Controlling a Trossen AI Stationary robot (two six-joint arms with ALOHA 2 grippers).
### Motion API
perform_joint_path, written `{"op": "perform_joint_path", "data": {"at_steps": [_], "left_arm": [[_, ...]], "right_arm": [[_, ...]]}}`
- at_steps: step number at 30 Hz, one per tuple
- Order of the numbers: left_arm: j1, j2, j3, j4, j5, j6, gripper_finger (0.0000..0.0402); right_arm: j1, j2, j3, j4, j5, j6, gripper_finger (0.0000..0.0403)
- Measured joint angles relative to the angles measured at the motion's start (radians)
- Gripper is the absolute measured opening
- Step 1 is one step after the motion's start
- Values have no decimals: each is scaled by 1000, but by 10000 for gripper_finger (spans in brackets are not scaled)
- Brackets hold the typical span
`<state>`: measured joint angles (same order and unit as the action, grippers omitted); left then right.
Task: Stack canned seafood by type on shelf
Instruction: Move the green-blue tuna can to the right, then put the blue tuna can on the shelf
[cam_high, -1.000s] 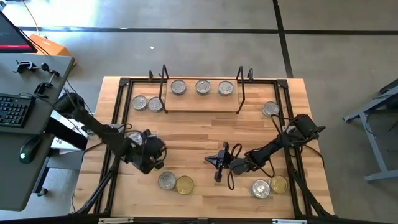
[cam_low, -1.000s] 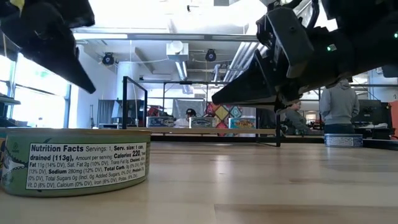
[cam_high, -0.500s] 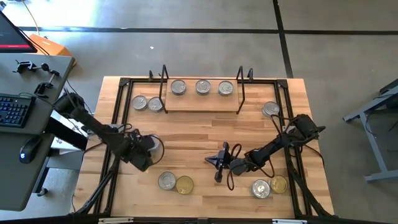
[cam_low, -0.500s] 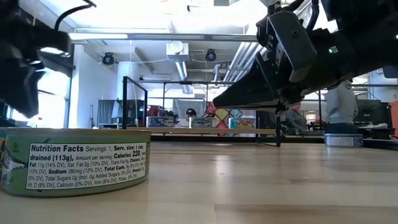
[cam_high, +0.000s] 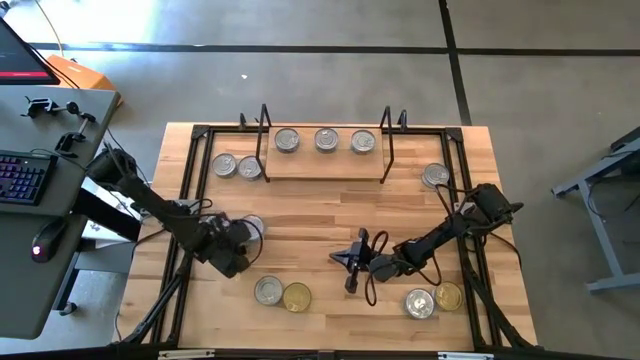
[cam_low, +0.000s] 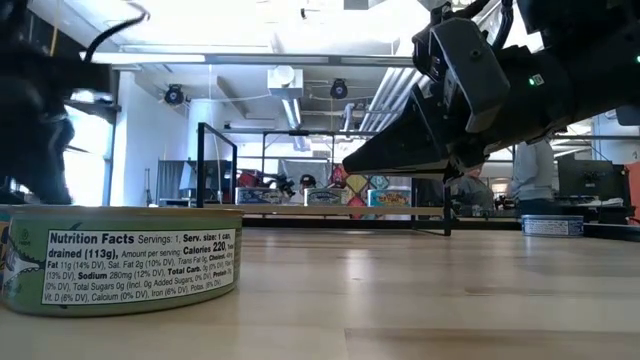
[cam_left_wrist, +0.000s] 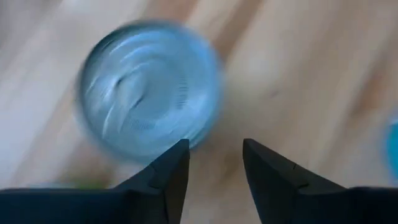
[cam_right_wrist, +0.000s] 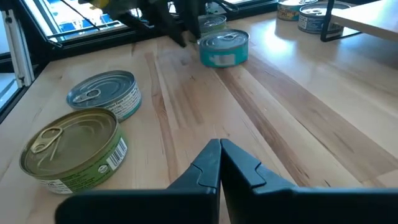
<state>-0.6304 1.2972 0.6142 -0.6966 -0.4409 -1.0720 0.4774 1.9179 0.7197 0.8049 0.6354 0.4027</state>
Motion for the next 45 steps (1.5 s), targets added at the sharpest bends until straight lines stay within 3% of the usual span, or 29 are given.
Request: {"op": "perform_joint_path", "data": {"at_steps": [4, 8, 16, 22, 27, 34, 40, 45], "left_arm": [[0, 1, 0, 290, -40, 234, 136], [1, 1, 1, 365, -37, 354, 135], [-7, 1, 47, 35, -42, 284, 135], [7, 1, 109, -301, -228, -89, 135], [70, -5, 118, -503, -223, -339, 132], [277, -40, 118, -539, -100, -239, 105], [464, -66, 118, -557, -106, -95, 83], [547, -68, 119, -556, -122, -6, 89]], "right_arm": [[-1, 0, 0, 0, 2, 0, 0], [-1, 0, 0, 0, 3, 0, 0], [-5, 0, 0, 0, 3, -3, 0], [-18, 0, 0, 0, 3, -3, 0], [-26, 0, -1, 0, -5, -3, 0], [-27, 0, -1, 0, -9, -18, 0], [-28, 0, -1, 0, -11, -18, 0], [-28, 0, -1, -5, -12, -18, 0]]}}
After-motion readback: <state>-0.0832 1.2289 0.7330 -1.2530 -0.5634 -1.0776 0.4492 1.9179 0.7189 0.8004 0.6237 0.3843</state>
